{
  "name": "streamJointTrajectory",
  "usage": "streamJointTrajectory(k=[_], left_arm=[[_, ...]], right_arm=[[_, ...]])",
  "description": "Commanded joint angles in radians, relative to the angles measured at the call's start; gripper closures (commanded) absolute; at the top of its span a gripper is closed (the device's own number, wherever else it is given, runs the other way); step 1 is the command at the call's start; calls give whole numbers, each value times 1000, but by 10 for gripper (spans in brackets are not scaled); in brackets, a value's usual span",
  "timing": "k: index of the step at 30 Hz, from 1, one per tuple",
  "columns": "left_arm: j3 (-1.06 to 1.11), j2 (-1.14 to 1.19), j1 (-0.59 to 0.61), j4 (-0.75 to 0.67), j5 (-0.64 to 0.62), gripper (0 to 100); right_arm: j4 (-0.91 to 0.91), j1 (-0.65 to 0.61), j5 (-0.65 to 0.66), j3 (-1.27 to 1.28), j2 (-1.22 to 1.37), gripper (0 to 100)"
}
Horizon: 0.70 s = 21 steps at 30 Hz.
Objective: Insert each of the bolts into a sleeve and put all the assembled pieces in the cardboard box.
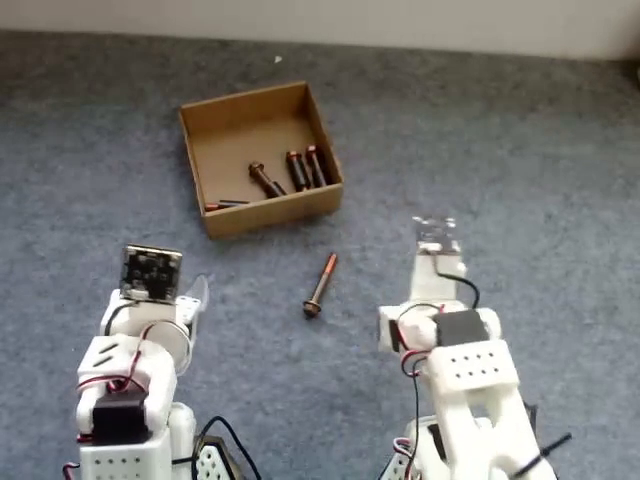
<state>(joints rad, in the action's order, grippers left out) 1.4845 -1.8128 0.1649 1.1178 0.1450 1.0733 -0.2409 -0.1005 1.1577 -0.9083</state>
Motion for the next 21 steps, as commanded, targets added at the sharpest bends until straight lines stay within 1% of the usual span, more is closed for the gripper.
streamJointTrajectory(k=[1,6,10,15,17,21], left_arm=[[-168,-7,-125,94,37,779],[-278,-5,-213,167,37,780],[-325,48,-259,184,37,780],[-452,323,-288,181,37,780],[-519,458,-311,181,35,780],[-631,711,-378,180,34,780]], right_arm=[[-114,77,9,31,-44,993],[-203,90,9,114,-44,993],[-228,90,9,145,-44,993],[-228,91,8,147,-44,993],[-228,96,-26,147,-45,993],[-229,159,-72,139,-50,993]])
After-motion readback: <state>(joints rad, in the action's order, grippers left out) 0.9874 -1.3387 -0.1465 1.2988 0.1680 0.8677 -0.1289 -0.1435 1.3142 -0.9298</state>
